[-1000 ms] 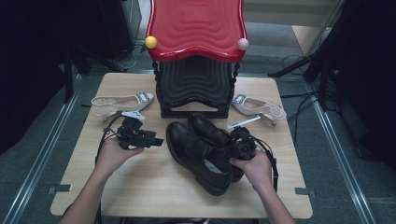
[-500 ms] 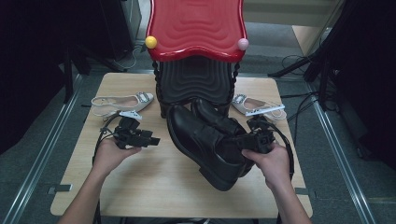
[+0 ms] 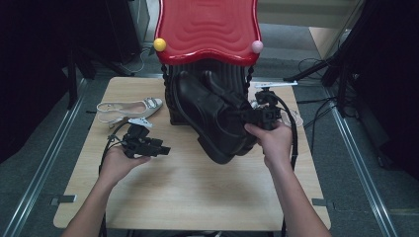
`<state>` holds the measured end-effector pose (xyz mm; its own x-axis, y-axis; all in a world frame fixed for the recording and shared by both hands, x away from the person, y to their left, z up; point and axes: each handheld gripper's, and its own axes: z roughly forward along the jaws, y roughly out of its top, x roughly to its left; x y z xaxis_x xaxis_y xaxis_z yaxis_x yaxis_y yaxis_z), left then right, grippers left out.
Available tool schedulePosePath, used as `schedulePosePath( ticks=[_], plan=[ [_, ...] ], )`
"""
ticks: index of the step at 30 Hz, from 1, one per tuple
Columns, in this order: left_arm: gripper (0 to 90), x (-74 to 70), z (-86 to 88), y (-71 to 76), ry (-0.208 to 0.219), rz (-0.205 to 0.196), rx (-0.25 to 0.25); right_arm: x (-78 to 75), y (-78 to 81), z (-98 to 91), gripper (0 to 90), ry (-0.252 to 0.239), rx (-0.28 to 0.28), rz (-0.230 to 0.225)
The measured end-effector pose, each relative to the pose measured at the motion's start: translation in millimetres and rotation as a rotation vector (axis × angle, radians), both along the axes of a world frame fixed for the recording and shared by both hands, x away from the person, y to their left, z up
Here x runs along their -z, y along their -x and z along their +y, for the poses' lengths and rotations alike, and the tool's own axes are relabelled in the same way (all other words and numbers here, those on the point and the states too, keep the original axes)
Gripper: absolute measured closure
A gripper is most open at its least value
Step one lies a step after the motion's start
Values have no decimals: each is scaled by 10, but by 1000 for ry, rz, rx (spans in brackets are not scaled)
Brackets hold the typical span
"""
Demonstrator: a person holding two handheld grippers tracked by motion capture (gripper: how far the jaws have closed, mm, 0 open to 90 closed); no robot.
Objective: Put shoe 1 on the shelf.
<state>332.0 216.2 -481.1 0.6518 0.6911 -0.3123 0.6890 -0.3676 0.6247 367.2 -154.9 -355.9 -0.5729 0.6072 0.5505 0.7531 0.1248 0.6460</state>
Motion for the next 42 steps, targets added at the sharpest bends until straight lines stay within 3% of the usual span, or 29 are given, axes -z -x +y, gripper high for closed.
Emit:
schedulePosePath(
  ticks=[5, 6, 7, 10, 16, 28, 33, 38, 39, 40, 42],
  plan=[
    [457, 2, -10, 2, -1, 1, 4, -30, -165, 112, 829, 25, 74, -40],
    [457, 5, -14, 0, 0, 3, 7, -22, -240, 156, 830, 36, 112, -52],
    [457, 5, -14, 0, 0, 3, 7, -22, -240, 156, 830, 36, 112, -52],
    [457, 12, -23, -3, -4, 6, 15, 21, -350, 206, 829, 17, 197, -68],
    [457, 1, -30, 6, 7, 1, 23, 94, -467, 351, 828, 38, 297, -107],
    [456, -26, -50, 22, 35, 4, 38, 197, -574, 746, 827, 64, 398, -145],
    [457, -30, -53, 24, 40, 5, 43, 195, -634, 834, 824, 33, 450, -144],
    [457, -28, -57, 24, 40, 4, 43, 197, -684, 981, 815, 68, 497, -143],
    [457, -28, -57, 24, 40, 4, 43, 201, -693, 1015, 808, 82, 500, -145],
    [457, -26, -58, 22, 37, 5, 43, 221, -720, 1033, 799, 91, 484, -175],
    [457, -27, -59, 23, 37, 5, 43, 225, -725, 1065, 793, 90, 491, -165]
  ],
)
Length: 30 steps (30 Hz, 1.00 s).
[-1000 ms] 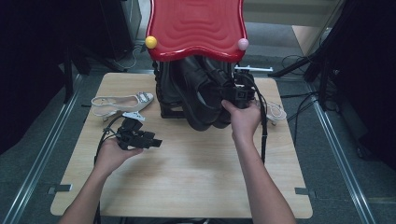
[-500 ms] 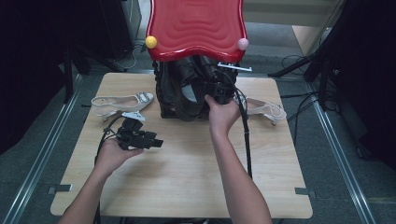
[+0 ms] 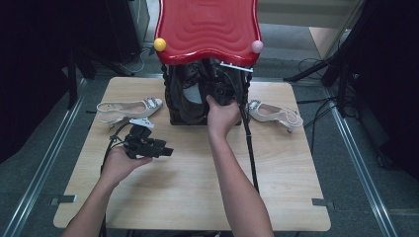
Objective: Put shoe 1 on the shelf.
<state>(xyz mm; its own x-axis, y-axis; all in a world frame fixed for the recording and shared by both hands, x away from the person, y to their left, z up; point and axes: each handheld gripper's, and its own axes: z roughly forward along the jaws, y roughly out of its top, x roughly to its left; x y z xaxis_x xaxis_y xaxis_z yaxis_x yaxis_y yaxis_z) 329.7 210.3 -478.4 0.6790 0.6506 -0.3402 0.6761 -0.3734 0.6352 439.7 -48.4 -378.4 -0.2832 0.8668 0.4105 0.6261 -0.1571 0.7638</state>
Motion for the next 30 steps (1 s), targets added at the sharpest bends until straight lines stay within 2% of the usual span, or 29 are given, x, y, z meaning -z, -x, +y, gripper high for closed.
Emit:
schedulePosePath(
  ticks=[1, 4, 9, 10, 13, 15, 16, 18, 20, 23, 25, 27, 30],
  plan=[
    [457, -1, 1, 0, 1, -1, 1, -13, 15, 33, 785, -1, 29, 44],
    [457, -2, 6, -1, 6, 1, 2, 8, 3, 76, 774, 21, 16, 16],
    [457, 0, -8, 1, -1, -1, 5, 12, 1, 71, 727, 16, -9, 23],
    [457, -1, -12, 4, -3, -2, 7, 23, 2, 86, 677, 23, -36, 19],
    [457, -5, -13, 7, -6, -5, 7, 35, 4, 112, 659, 63, -68, 0],
    [457, -7, -16, 8, -7, -7, 5, 32, -3, 90, 649, 47, -79, 6],
    [456, -6, -18, 7, -6, -4, 7, 26, 1, 85, 636, 35, -80, 23],
    [455, -2, -26, 10, -7, -4, 10, 22, 1, 73, 621, 33, -93, 20],
    [455, -4, -26, 11, -7, -5, 9, 14, 6, 61, 605, 36, -109, 17],
    [455, -16, -21, 12, -5, -9, 3, -13, 66, 37, 605, 59, -133, -29],
    [456, -34, -25, 15, -22, -16, -1, -37, 119, 27, 605, 70, -149, -35],
    [457, -57, -23, 26, -7, -16, -5, -43, 150, 9, 604, 84, -169, -38],
    [458, -89, -39, 40, -2, -19, -4, -52, 211, -43, 561, 79, -196, -48]
  ],
)
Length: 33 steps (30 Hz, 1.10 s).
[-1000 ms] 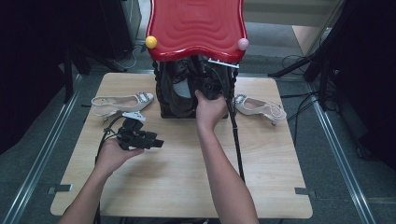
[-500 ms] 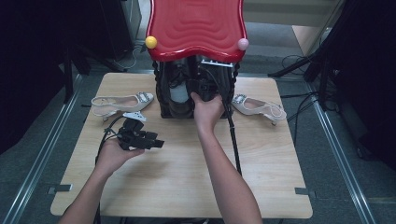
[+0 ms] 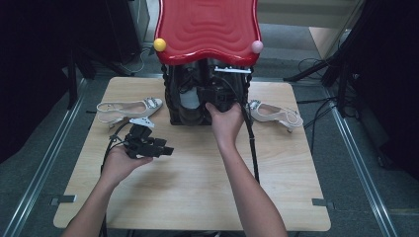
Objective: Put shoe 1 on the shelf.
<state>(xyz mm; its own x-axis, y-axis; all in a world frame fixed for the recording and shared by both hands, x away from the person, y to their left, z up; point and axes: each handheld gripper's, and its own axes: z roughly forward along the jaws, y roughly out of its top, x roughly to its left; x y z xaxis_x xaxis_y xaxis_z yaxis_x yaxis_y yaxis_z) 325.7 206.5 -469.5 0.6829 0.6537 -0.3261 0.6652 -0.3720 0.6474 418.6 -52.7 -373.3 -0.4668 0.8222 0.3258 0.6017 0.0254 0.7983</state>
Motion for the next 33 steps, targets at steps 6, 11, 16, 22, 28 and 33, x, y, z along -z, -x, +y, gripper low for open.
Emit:
schedulePosePath(
  ticks=[6, 11, 16, 22, 28, 33],
  plan=[
    [475, -87, -56, 24, -7, -26, 13, -64, 129, -140, 554, -10, -60, -3],
    [521, -165, -90, 10, -13, -36, 16, -70, 211, -217, 532, 0, -145, 20],
    [590, -342, -107, -68, 20, -47, 15, -113, 310, -301, 530, 8, -214, 24],
    [687, -660, -135, -196, 8, -95, 25, -145, 458, -456, 486, -36, -295, 20],
    [841, -882, -131, -266, -1, -142, 36, -73, 579, -570, 466, -27, -351, 21],
    [885, -1103, -170, -385, -5, -143, 45, -9, 624, -601, 477, 6, -371, 20]
  ],
)
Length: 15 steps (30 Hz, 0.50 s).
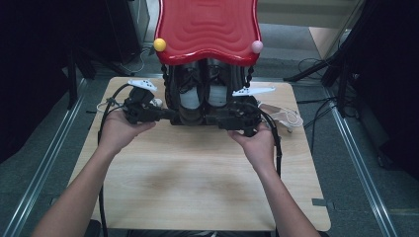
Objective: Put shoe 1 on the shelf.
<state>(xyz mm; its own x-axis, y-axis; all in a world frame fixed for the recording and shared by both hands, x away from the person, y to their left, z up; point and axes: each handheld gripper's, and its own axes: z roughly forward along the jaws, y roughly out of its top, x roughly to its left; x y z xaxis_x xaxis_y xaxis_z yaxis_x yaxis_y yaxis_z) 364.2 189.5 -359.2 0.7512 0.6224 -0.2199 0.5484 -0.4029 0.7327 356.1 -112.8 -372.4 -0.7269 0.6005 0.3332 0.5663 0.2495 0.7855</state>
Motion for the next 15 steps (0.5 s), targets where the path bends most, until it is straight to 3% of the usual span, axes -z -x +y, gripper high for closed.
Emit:
schedulePosePath(
  ticks=[5, 8, 12, 15],
  plan=[
    [900, -293, -76, -118, 36, -16, 23, 141, 23, -24, 554, 27, -24, -11],
    [900, -398, -101, -167, 39, -25, 29, 199, 23, -36, 616, 66, -14, -50],
    [900, -688, -159, -298, 47, -57, 26, 286, -23, -45, 677, 58, -14, -25],
    [900, -813, -203, -354, 43, -75, 24, 335, -50, -51, 801, 37, 9, -9]
  ],
)
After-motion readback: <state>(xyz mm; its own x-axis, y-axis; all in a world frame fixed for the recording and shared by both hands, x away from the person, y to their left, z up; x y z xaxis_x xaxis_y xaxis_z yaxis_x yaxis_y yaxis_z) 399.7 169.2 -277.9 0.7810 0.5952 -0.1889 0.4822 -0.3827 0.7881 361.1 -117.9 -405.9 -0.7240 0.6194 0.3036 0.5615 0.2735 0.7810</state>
